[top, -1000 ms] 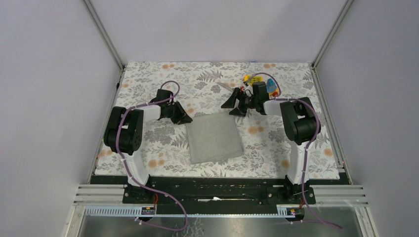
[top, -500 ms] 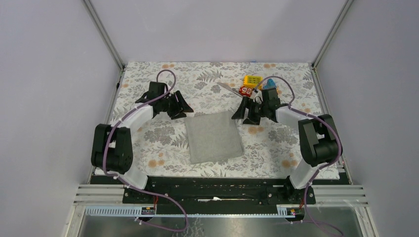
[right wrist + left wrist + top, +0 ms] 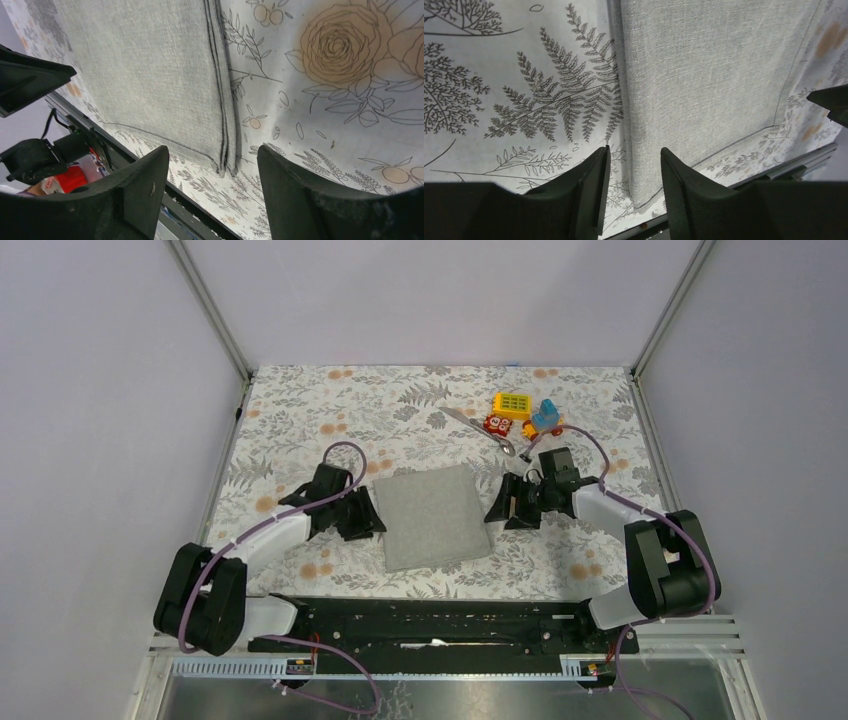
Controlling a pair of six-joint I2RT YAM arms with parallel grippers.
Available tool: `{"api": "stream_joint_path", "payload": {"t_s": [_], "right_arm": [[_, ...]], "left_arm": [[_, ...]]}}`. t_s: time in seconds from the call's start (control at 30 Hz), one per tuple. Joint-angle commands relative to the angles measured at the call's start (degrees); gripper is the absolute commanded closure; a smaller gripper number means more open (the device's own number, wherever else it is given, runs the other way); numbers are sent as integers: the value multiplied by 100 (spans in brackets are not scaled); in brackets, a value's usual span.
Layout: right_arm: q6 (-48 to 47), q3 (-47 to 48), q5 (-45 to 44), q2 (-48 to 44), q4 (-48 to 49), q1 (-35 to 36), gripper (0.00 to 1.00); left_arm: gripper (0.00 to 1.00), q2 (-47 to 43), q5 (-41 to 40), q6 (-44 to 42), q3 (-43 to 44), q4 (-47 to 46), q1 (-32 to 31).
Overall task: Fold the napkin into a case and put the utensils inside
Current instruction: Smooth out the square-folded napkin at the center of the board, then pick up the top corner of the square-folded napkin from the center of the board.
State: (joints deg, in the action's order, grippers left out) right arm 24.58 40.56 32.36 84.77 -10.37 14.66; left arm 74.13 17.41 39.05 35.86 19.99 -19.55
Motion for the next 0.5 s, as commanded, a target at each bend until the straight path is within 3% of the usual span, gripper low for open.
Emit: {"api": "stream_joint_path", "payload": {"t_s": [0.0,0.1,0.27,0.47], "right_arm": [[-251,-166,-82,-24,-395,37,33],[-258,-222,-368,-89,-447,85,40],[-256,-51,-735,-377,-902,336,41],[-177,58,-678,-635,-1298,363,45]], "left_arm": [[58,-215,-458,276,-292,-515,-273],[64,-22,-765,312,-326,-535,-649],[74,177,-873,604,-524,-683,-1017],[77,-37,-878,1083,-808,-969,-1357]]}}
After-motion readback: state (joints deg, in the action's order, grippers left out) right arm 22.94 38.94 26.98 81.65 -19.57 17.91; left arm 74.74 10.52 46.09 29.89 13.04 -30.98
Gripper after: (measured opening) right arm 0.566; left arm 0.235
